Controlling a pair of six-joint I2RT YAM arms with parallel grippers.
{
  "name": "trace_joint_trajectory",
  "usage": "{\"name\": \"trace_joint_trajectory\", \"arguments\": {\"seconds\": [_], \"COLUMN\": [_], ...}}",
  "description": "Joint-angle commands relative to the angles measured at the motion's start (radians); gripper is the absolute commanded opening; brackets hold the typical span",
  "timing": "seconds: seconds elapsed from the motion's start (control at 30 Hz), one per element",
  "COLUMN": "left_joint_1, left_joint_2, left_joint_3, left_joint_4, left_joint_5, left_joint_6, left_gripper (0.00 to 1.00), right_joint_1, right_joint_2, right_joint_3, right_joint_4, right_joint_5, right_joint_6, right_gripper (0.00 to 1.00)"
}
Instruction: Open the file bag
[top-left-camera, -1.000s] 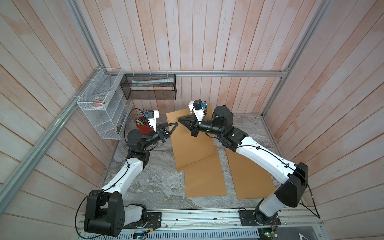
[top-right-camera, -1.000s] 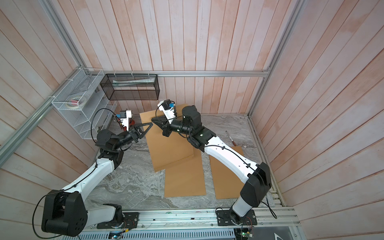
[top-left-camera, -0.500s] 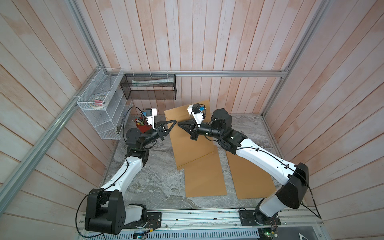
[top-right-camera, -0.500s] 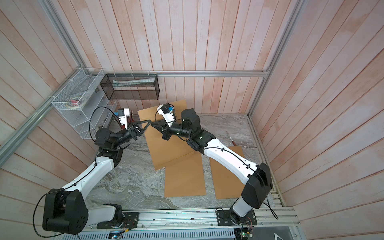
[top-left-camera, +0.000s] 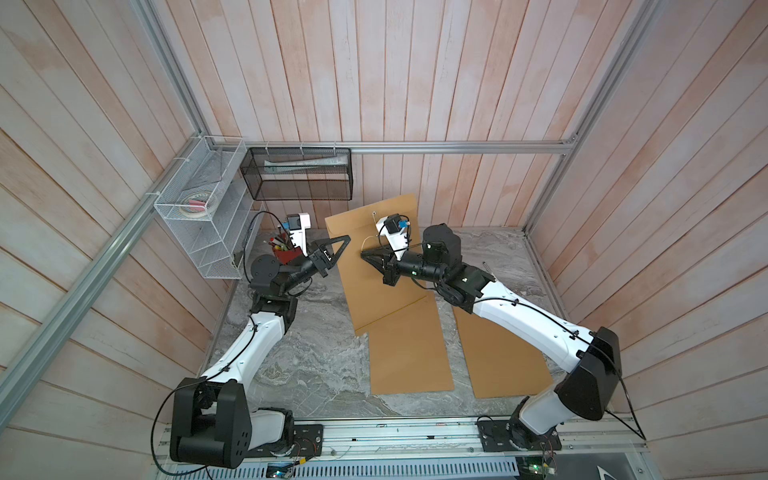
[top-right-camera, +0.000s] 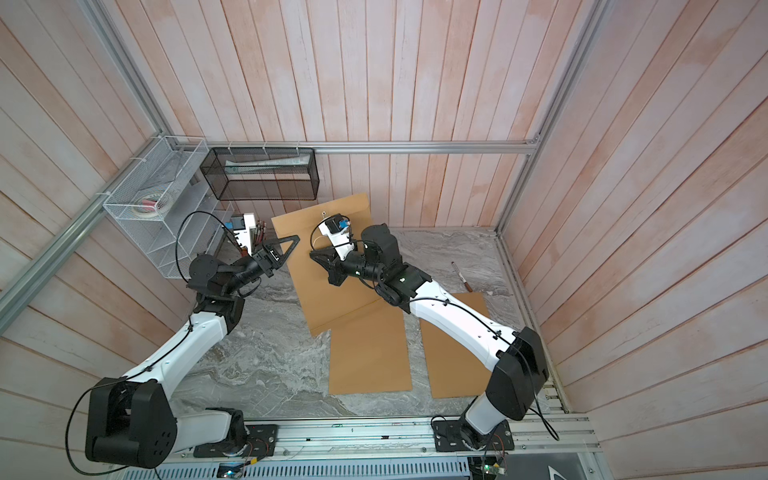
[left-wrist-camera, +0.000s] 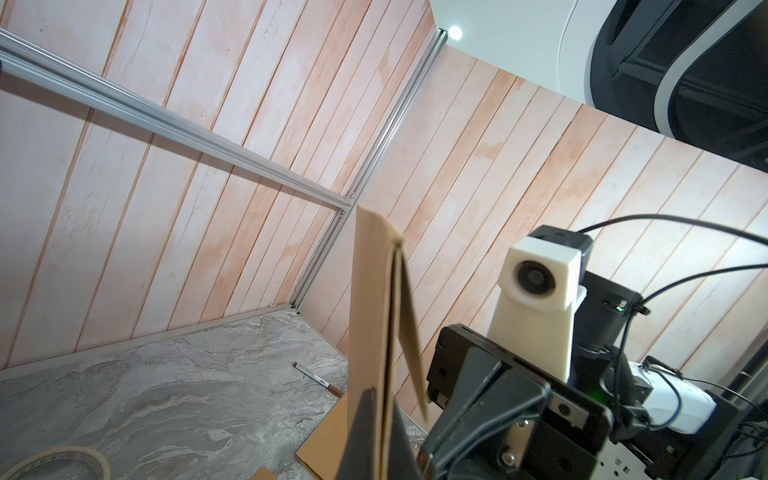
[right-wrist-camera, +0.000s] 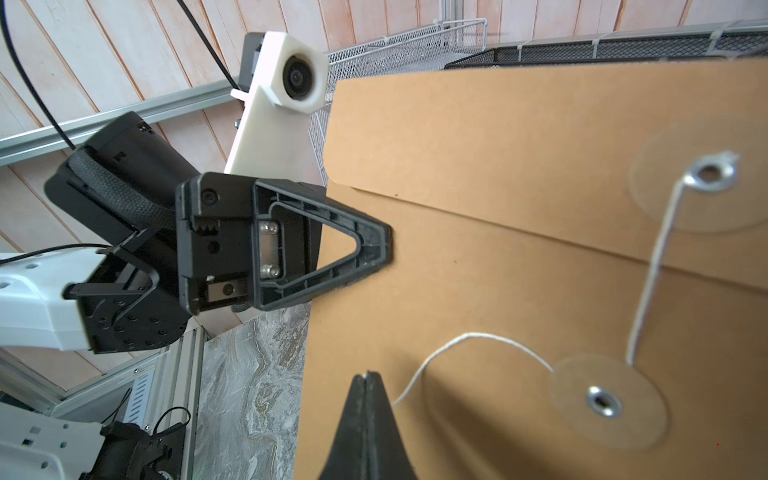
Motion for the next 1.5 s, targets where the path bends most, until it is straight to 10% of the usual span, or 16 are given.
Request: {"name": "trace_joint_trajectory", "arguments": {"seconds": [0.0, 1.47], "left_joint_1": [0.008, 0.024], "left_joint_2": [-0.007, -0.048], "left_joint_3": [0.047, 0.027], "left_joint_4": [-0.004, -0.008], "left_joint_5": [-0.023, -0.038], "left_joint_6": [0.009, 0.027], "left_gripper": [0.0, 0.0], "right_joint_1": [0.004, -0.174], "right_joint_2": [-0.023, -0.154], "right_joint_3": [-0.009, -0.087], "right_joint_4": [-0.026, -0.148], "right_joint_5": [0.03, 0.206], "right_joint_6": [0.013, -0.017], "right_gripper": [0.0, 0.0]}}
